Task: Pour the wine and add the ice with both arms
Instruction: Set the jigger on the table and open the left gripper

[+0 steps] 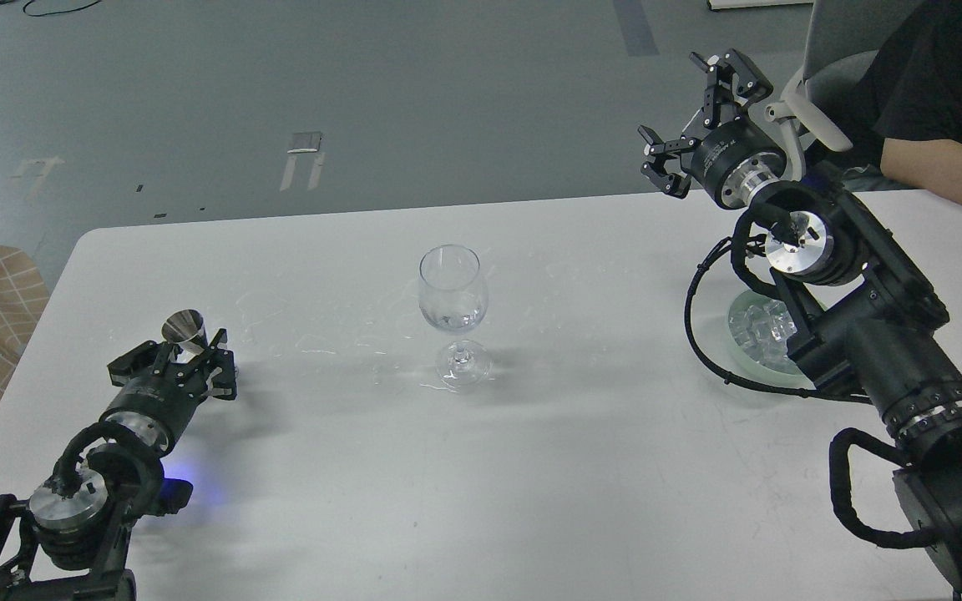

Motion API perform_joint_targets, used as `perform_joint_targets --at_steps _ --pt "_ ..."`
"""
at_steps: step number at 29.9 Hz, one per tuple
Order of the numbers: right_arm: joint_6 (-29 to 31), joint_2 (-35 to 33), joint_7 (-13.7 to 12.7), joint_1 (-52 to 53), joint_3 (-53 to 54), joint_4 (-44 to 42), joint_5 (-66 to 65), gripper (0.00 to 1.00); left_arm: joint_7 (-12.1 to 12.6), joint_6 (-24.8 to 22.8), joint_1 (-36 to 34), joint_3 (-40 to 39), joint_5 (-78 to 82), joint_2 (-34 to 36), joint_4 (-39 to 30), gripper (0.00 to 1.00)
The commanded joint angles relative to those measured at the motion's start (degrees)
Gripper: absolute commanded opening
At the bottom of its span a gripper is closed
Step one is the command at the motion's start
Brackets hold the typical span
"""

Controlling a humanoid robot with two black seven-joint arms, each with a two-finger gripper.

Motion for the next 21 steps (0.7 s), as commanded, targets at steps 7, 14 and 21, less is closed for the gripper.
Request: perform_joint_targets --at_steps 7,14,21 --pt "-0.01 0.00 0.00 0.03 0.00 -0.01 0.01 1.00 0.19 -1.18 0.99 0.46 -0.02 0.01 -0.28 0.92" --pt "-0.01 0.00 0.00 0.03 0.00 -0.01 0.01 1.00 1.24 -1.97 3.80 0.02 -0.02 1.07 -1.60 0.97" --pt "-0.01 0.00 0.00 -0.05 0.00 -0.01 0.01 1.00 2.30 -2.94 6.44 -1.30 -0.37 3.00 -2.83 0.97"
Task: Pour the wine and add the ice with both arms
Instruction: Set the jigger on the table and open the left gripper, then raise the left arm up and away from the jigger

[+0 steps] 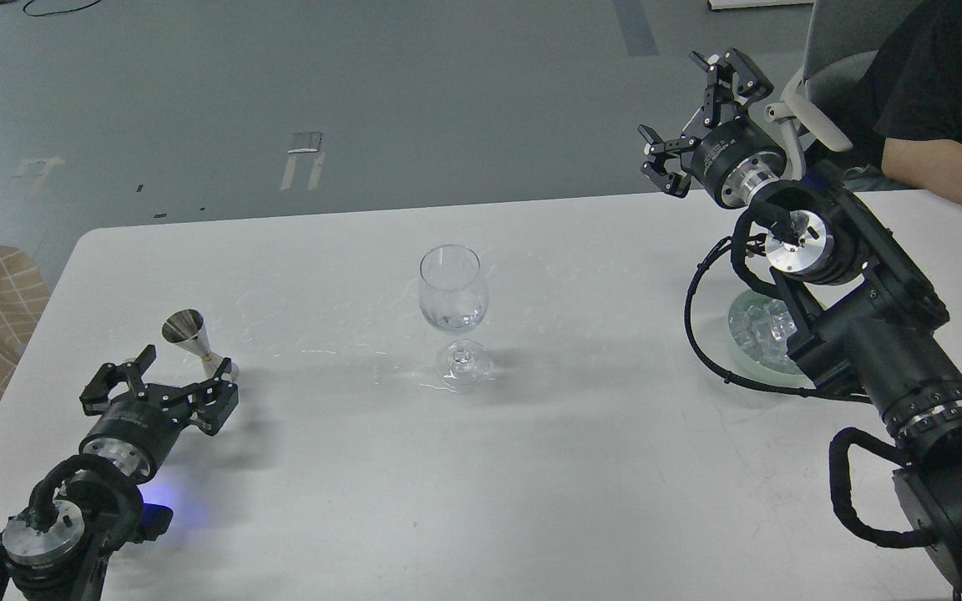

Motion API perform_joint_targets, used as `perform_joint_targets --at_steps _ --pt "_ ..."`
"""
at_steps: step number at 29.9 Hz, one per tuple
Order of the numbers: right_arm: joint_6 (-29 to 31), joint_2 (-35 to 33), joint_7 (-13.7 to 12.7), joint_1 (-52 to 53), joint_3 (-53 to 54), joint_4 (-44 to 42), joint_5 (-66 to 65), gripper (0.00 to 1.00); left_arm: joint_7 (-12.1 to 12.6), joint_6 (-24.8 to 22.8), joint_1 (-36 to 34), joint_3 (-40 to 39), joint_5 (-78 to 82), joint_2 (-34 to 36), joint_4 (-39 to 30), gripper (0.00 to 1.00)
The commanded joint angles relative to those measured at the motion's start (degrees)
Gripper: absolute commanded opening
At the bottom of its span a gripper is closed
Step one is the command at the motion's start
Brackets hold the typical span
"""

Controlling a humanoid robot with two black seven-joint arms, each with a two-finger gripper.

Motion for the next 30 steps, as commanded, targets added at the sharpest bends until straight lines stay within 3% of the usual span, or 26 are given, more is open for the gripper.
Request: perform_joint_targets --at_steps 1,14,16,20,24,30 --pt "0.00 0.00 0.00 -0.08 0.00 0.00 0.02 1.00 0.61 -0.23 1.47 -0.94 -0.11 0.57 -0.84 0.97" --pt "0.00 -0.26 0.00 -0.08 0.00 0.44 0.02 1.00 4.38 -2.08 7.63 -7.26 -0.20 5.92 -4.28 0.97" --pt "0.00 -0.35 0.00 -0.17 0.00 0.52 0.02 1.00 7.53 -4.00 7.72 -9.72 -0.20 8.29 -4.19 0.97" --pt "0.00 -0.70 -0.09 -0.17 0.00 0.70 0.02 1.00 9.22 -5.33 7.54 -11.31 0.50 12.95 -4.10 0.97" --pt "0.09 -1.58 0.00 -0.17 -0.09 0.79 0.02 1.00 9.13 -5.42 5.27 -10.70 2.34 23.30 -3.40 0.97" --pt "0.00 -2.37 -0.09 -1.05 -0.09 2.36 0.02 1.00 9.13 -3.76 -4.74 -10.61 3.76 26.50 -3.40 0.97"
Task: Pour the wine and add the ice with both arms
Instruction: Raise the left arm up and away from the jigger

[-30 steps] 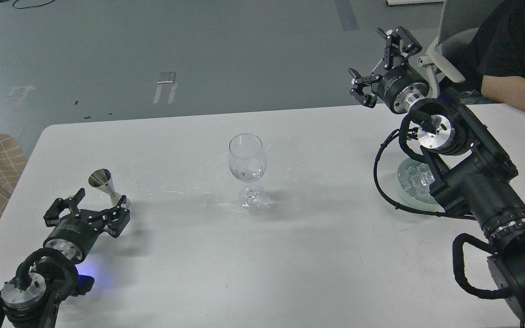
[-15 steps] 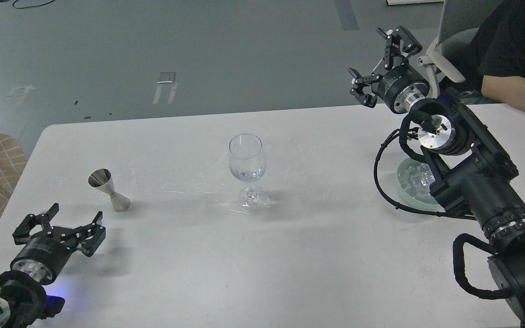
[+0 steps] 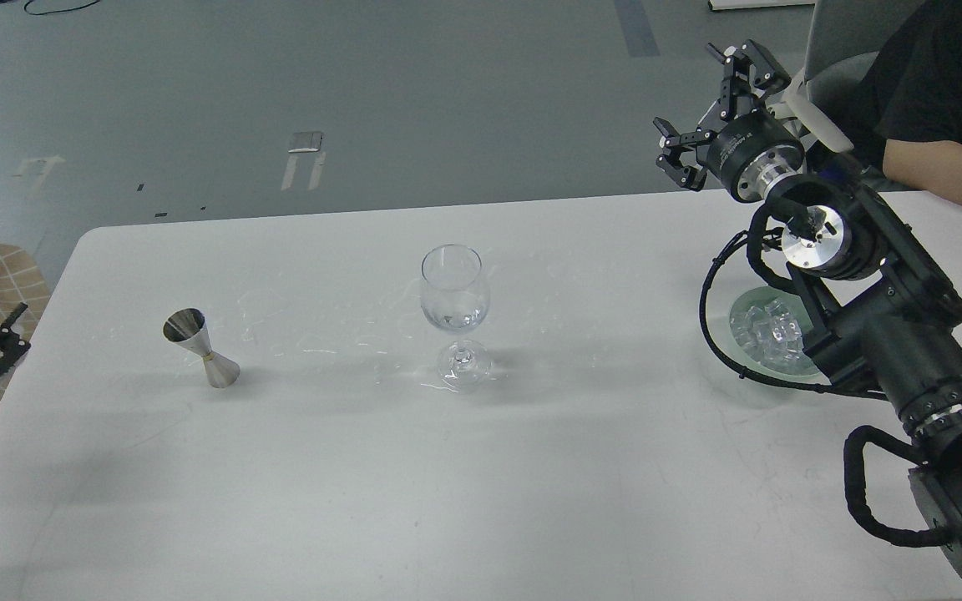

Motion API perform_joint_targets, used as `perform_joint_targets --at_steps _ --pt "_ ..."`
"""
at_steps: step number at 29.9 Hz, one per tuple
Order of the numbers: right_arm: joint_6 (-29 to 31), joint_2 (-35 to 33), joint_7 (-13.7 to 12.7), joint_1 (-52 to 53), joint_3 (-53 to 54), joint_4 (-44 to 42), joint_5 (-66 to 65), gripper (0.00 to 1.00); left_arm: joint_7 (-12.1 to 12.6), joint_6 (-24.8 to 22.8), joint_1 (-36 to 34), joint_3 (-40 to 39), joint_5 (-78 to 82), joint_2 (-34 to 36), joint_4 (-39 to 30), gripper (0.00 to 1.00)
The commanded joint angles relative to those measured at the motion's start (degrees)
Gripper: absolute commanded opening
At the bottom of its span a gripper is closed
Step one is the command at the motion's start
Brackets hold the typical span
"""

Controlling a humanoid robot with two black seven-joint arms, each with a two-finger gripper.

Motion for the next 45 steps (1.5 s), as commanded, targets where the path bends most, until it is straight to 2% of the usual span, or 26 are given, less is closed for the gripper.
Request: perform_joint_targets --at_steps 1,4,8,10,12,18,20,22,23,24,26,28,32,36,41,42,45 --pt "-0.08 -0.29 0.05 -0.85 0.00 1.16 -0.09 1.00 -0.12 1.85 -7.02 0.08 0.27 0.91 0.00 0.97" --pt "-0.08 -1.51 -0.03 -1.29 0.00 1.95 0.00 1.00 0.14 3.96 -11.07 1.75 0.70 1.52 0.00 0.97" --pt "0.09 -5.02 -0.64 -2.17 -0.70 4.32 -0.09 1.00 -0.38 3.44 -16.86 13.22 4.73 8.63 0.27 0.97" --pt "0.18 -6.69 -1.00 -2.52 -1.32 5.38 -0.09 1.00 -0.65 3.27 -20.12 17.90 6.67 8.82 0.71 0.97" --pt "0.27 -11.42 -1.09 -3.40 -4.20 8.36 -0.18 1.00 -1.35 1.34 -26.87 25.53 11.05 8.64 2.54 0.97" --pt "0.71 -21.54 -1.00 -4.63 -10.28 14.17 -0.35 1.00 -2.76 -2.88 -35.42 33.21 20.46 6.45 5.89 0.97" --pt "0.88 -25.93 -0.91 -5.60 -12.47 15.75 -0.70 1.00 -5.64 -6.47 -38.22 35.49 28.61 4.78 6.77 0.97" --pt "0.88 -27.96 -0.91 -5.78 -13.97 16.45 -0.79 1.00 -7.85 -7.80 -39.03 36.03 33.03 3.90 7.30 0.97" --pt "0.88 -30.15 -0.82 -5.86 -15.98 17.50 -0.97 1.00 -10.03 -8.42 -39.64 36.20 37.14 3.03 7.82 0.97" --pt "0.88 -31.39 -0.74 -5.87 -17.21 18.03 -0.97 1.00 -10.92 -8.51 -39.82 36.29 39.27 2.58 8.09 0.97" --pt "1.06 -37.00 -0.39 -5.69 -22.65 20.49 -2.54 1.00 -14.43 -8.86 -40.43 36.73 45.15 1.27 8.70 0.97" --pt "1.06 -39.39 -0.30 -5.51 -24.95 21.81 -4.21 1.00 -16.02 -8.78 -40.79 36.91 47.28 0.56 8.79 0.97" --pt "1.23 -46.32 -0.30 -5.25 -29.78 26.64 -14.82 1.00 -21.12 -7.99 -41.05 37.52 48.34 -2.25 10.37 0.97" --pt "2.90 -50.02 -0.12 -5.16 -30.94 30.42 -23.87 1.00 -22.79 -7.64 -40.96 37.52 48.43 -4.27 10.46 0.97" --pt "6.60 -53.81 0.32 -5.60 -31.03 35.88 -32.08 1.00 -24.20 -3.94 -40.96 37.52 48.61 -5.51 10.46 0.97" --pt "7.99 -54.86 1.02 -5.78 -31.29 37.53 -34.34 1.00 -24.73 -3.68 -40.96 37.52 48.61 -5.94 10.46 0.97" --pt "12.03 -57.32 5.66 -5.78 -32.69 40.97 -41.98 1.00 -25.08 -3.59 -40.88 37.61 48.61 -6.21 10.46 0.97"
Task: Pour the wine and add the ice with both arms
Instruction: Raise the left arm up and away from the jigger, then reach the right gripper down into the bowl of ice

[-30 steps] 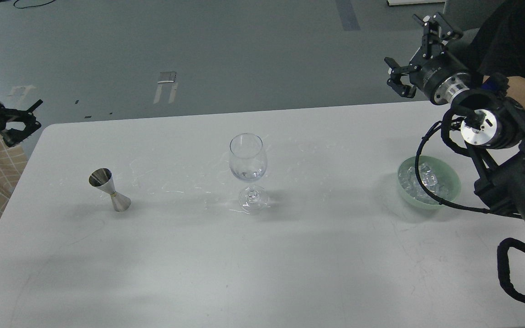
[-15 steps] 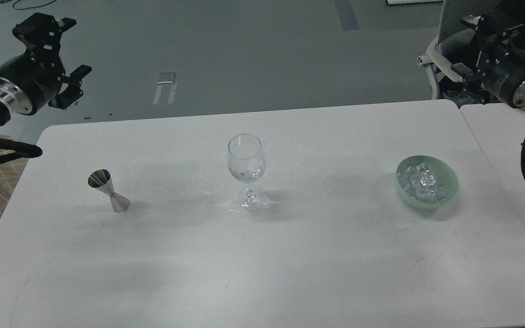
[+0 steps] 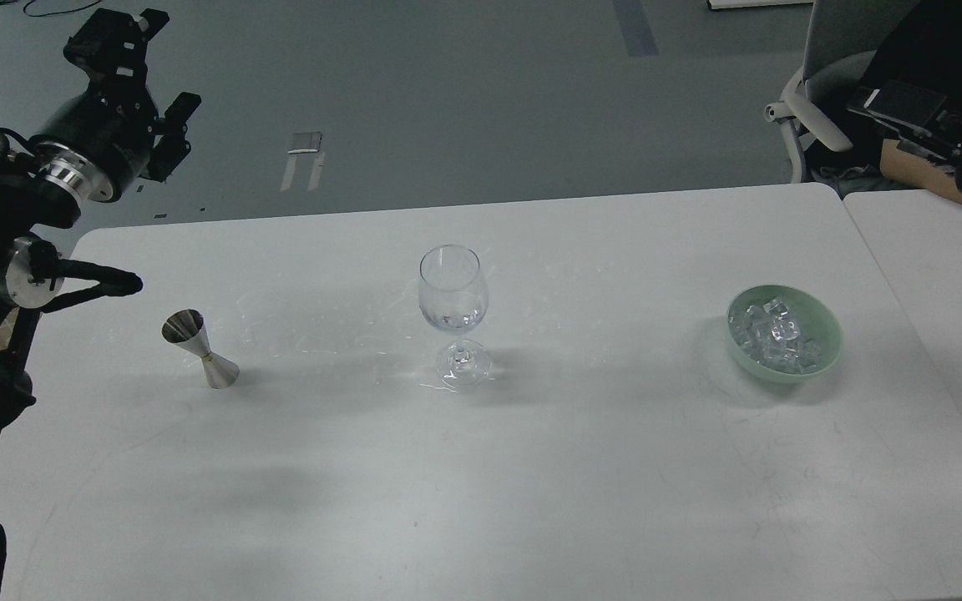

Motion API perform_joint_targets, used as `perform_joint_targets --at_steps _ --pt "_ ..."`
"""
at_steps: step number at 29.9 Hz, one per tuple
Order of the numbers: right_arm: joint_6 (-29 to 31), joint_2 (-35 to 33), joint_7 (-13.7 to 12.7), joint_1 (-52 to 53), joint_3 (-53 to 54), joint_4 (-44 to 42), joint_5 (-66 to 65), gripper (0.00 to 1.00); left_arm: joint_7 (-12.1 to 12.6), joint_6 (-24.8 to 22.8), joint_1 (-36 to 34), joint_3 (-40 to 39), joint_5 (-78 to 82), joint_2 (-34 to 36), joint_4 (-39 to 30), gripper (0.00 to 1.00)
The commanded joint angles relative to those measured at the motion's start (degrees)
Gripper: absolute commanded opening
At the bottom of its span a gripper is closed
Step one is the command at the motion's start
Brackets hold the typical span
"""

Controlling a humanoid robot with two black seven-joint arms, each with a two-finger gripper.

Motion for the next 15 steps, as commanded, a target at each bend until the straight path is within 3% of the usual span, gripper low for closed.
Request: perform_joint_targets --at_steps 1,8,15 --pt "4.50 -2.60 4.66 0.15 -1.81 3.79 -9.90 1.00 -0.38 0.23 0.01 0.06 0.00 -0.35 -0.01 0.97" --pt "9.04 -2.70 5.90 0.94 -5.07 4.33 -17.14 1.00 -0.29 0.14 -0.08 0.06 0.09 -0.70 -0.18 0.97" --pt "9.04 -2.26 5.90 1.38 -8.84 4.16 -18.37 1.00 -0.20 0.14 -0.08 0.67 0.00 -0.70 -0.80 0.97"
